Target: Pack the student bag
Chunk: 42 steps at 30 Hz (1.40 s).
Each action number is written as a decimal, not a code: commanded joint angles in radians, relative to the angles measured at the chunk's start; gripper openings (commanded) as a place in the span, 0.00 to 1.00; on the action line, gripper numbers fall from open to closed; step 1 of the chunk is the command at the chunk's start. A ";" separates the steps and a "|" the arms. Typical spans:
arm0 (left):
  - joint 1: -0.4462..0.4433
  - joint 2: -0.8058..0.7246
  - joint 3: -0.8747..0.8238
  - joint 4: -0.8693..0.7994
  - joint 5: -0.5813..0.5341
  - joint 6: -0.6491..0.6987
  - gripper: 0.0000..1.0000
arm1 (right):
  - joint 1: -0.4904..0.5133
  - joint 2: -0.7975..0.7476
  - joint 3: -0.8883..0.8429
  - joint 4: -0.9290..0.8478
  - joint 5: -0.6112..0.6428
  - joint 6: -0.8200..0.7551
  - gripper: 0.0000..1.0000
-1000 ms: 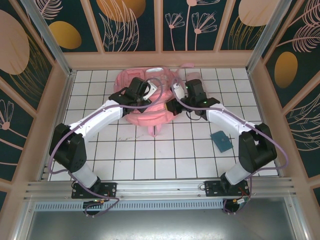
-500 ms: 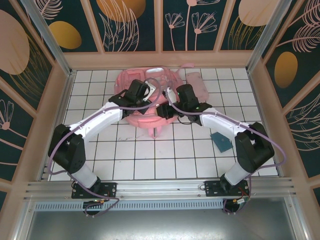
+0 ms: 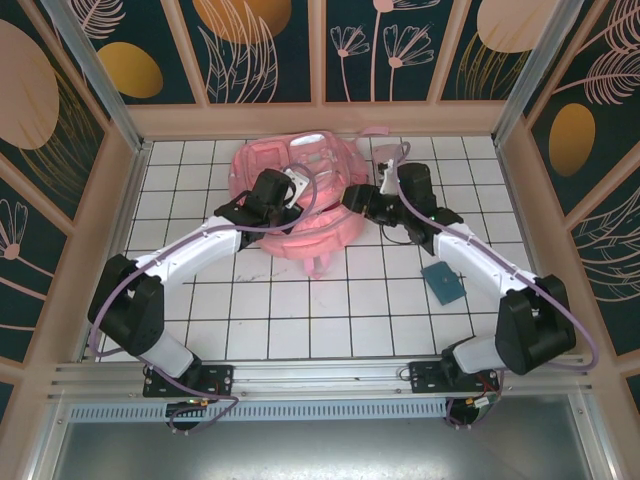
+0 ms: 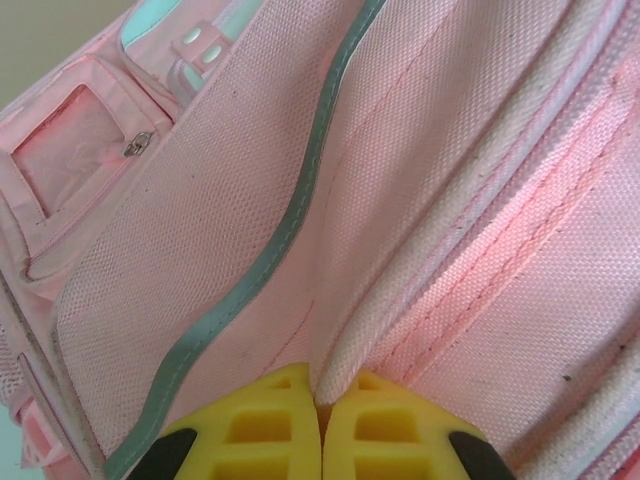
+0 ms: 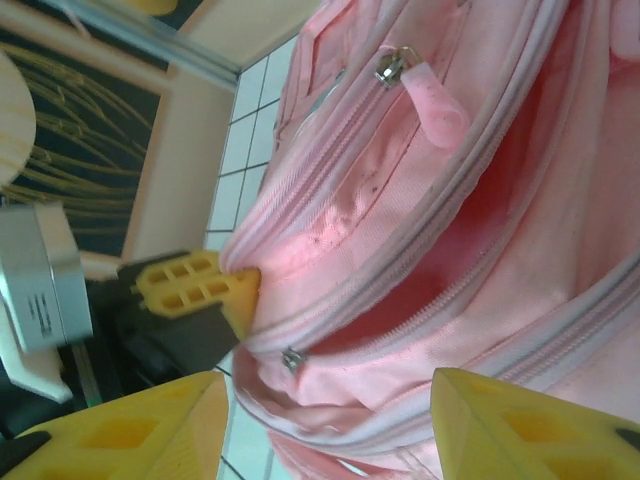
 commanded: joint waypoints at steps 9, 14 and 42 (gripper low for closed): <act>0.004 -0.119 -0.123 0.206 0.009 0.047 0.00 | 0.073 0.283 0.367 -0.268 0.020 0.342 0.47; 0.003 -0.143 -0.159 0.215 0.030 0.061 0.00 | 0.098 0.364 0.453 -0.379 0.029 0.373 0.46; -0.009 -0.193 -0.112 -0.102 0.326 -0.550 0.58 | 0.134 0.430 0.549 -0.332 0.014 0.452 0.00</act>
